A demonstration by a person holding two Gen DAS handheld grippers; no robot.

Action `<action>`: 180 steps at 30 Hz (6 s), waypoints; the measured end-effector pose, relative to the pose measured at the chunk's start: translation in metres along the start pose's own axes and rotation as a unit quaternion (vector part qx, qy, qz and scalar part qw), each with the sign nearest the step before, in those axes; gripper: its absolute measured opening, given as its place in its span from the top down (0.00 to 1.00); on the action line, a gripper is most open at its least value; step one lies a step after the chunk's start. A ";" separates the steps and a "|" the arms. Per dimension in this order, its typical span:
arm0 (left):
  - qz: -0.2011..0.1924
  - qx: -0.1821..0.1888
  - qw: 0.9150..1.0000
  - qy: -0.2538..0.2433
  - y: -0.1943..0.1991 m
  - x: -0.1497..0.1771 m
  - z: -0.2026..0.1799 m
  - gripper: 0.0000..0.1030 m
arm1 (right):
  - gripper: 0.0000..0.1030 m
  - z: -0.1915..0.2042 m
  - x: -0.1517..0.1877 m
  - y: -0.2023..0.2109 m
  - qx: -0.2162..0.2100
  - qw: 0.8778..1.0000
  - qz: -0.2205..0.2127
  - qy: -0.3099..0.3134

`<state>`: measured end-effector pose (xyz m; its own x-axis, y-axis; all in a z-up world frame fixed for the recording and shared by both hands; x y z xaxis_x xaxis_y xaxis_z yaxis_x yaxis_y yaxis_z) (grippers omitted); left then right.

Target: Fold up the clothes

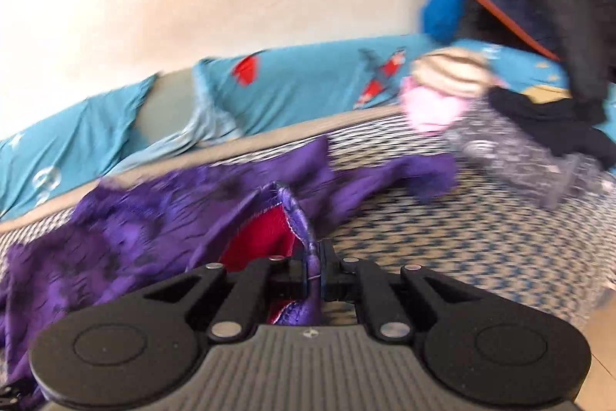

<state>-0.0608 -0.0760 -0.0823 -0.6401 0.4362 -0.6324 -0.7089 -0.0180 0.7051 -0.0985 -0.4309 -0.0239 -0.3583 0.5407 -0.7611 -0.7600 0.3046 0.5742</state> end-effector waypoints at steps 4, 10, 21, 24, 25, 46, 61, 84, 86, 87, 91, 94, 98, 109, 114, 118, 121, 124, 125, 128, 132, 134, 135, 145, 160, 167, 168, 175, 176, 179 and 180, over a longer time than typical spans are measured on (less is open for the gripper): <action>-0.002 -0.002 1.000 0.002 0.002 0.001 0.002 0.00 | 0.92 -0.027 -0.012 0.020 0.036 0.998 -0.030 -0.042; -0.003 -0.010 1.000 0.012 0.005 0.002 0.009 0.00 | 0.55 -0.041 -0.008 0.037 0.057 0.996 -0.046 -0.057; 0.002 -0.019 0.999 0.025 0.008 0.009 0.022 0.00 | 0.35 -0.057 0.011 0.028 0.080 0.994 0.030 -0.064; 0.004 -0.022 0.999 0.031 0.007 0.011 0.026 0.00 | 0.35 -0.055 0.023 0.032 0.072 0.995 0.045 -0.057; 0.004 -0.022 0.999 0.034 0.007 0.011 0.027 0.00 | 0.35 -0.053 0.026 0.036 0.071 0.995 0.042 -0.054; -0.008 0.010 1.000 0.028 0.028 0.021 0.032 0.00 | 0.49 0.069 0.148 0.061 -0.203 0.945 0.139 0.215; -0.026 0.063 0.997 -0.043 0.060 0.040 0.001 0.00 | 0.83 0.108 0.147 0.015 -0.224 0.943 0.157 0.190; -0.018 0.073 0.994 -0.086 0.042 0.034 -0.022 0.00 | 0.83 0.124 0.073 -0.054 -0.234 0.962 0.143 -0.011; -0.010 0.049 0.995 -0.090 0.030 0.025 -0.018 0.00 | 0.83 0.123 0.069 -0.051 -0.232 0.962 0.140 -0.012; -0.004 0.035 0.995 -0.089 0.024 0.021 -0.015 0.00 | 0.83 0.122 0.069 -0.049 -0.231 0.962 0.144 -0.008; 0.011 -0.007 0.998 -0.068 0.002 0.003 0.009 0.00 | 0.82 0.121 0.077 -0.032 -0.238 0.959 0.147 0.047; 0.032 -0.011 0.999 -0.040 -0.018 -0.004 0.027 0.00 | 0.77 0.117 0.089 -0.015 -0.246 0.952 0.153 0.098; 0.051 -0.015 0.999 0.002 -0.037 -0.004 0.047 0.00 | 0.73 0.113 0.110 0.008 -0.269 0.936 0.164 0.156; 0.057 -0.018 0.998 0.024 -0.044 0.001 0.054 0.00 | 0.53 0.119 0.165 0.029 -0.269 0.900 0.175 0.294; 0.058 -0.010 0.998 0.034 -0.044 0.003 0.055 0.00 | 0.50 0.122 0.180 0.032 -0.262 0.888 0.164 0.341; 0.056 -0.006 0.998 0.040 -0.041 0.002 0.056 0.00 | 0.50 0.124 0.185 0.030 -0.251 0.888 0.138 0.359; 0.049 -0.001 0.998 0.042 -0.034 0.002 0.057 0.00 | 0.71 0.126 0.180 0.029 -0.258 0.893 0.132 0.343; 0.035 0.012 0.999 0.041 -0.020 0.003 0.058 0.00 | 0.87 0.129 0.168 0.027 -0.272 0.903 0.134 0.305; 0.027 0.018 0.999 0.040 -0.014 0.004 0.058 0.00 | 0.88 0.131 0.163 0.024 -0.277 0.905 0.138 0.291; 0.005 0.034 0.999 0.032 0.005 0.005 0.058 0.00 | 0.89 0.138 0.147 0.015 -0.289 0.911 0.151 0.251; -0.019 0.065 0.998 0.019 0.019 0.004 0.050 0.00 | 0.89 0.149 0.127 0.000 -0.296 0.918 0.170 0.201; -0.029 0.084 0.996 0.014 0.024 0.003 0.044 0.00 | 0.89 0.153 0.118 -0.011 -0.297 0.920 0.185 0.175; -0.035 0.094 0.995 0.012 0.026 0.002 0.042 0.00 | 0.89 0.155 0.114 -0.017 -0.298 0.921 0.194 0.162; -0.057 0.171 0.983 -0.021 0.037 0.000 0.008 0.00 | 0.89 0.162 0.109 -0.048 -0.274 0.928 0.222 0.122; 0.008 0.091 0.994 0.064 0.010 0.016 0.048 0.00 | 0.84 0.140 0.119 0.015 -0.312 0.920 0.173 0.161; 0.017 0.071 0.993 0.087 0.007 0.019 0.064 0.00 | 0.74 0.150 0.161 0.052 -0.365 0.884 0.206 0.207; 0.018 0.071 0.993 0.088 0.007 0.019 0.064 0.00 | 0.70 0.152 0.167 0.056 -0.374 0.878 0.212 0.212; 0.015 0.069 0.993 0.090 0.008 0.018 0.066 0.00 | 0.61 0.173 0.199 0.066 -0.390 0.856 0.210 0.267; 0.014 0.070 0.993 0.090 0.008 0.017 0.066 0.00 | 0.61 0.175 0.202 0.067 -0.394 0.853 0.208 0.271; 0.010 0.071 0.994 0.088 0.009 0.017 0.066 0.00 | 0.61 0.183 0.212 0.065 -0.396 0.849 0.198 0.289; 0.009 0.071 0.994 0.088 0.010 0.017 0.065 0.00 | 0.61 0.186 0.216 0.063 -0.393 0.847 0.197 0.298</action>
<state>-0.0590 -0.0102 -0.0648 -0.7029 0.2727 -0.6569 -0.6559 0.1088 0.7470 -0.1233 -0.1495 -0.0957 -0.7007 -0.0840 -0.7085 -0.5600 -0.5505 0.6192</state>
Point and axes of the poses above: each gripper's, at about its wrist camera, not at the fingertips, and y roughly against the way its jaws point, z to its left, x to its underside, the point moved 4 cm from there along -y, roughly the way its jaws point, and after that the axes turned 15 degrees about -y, right-handed, at the moved point
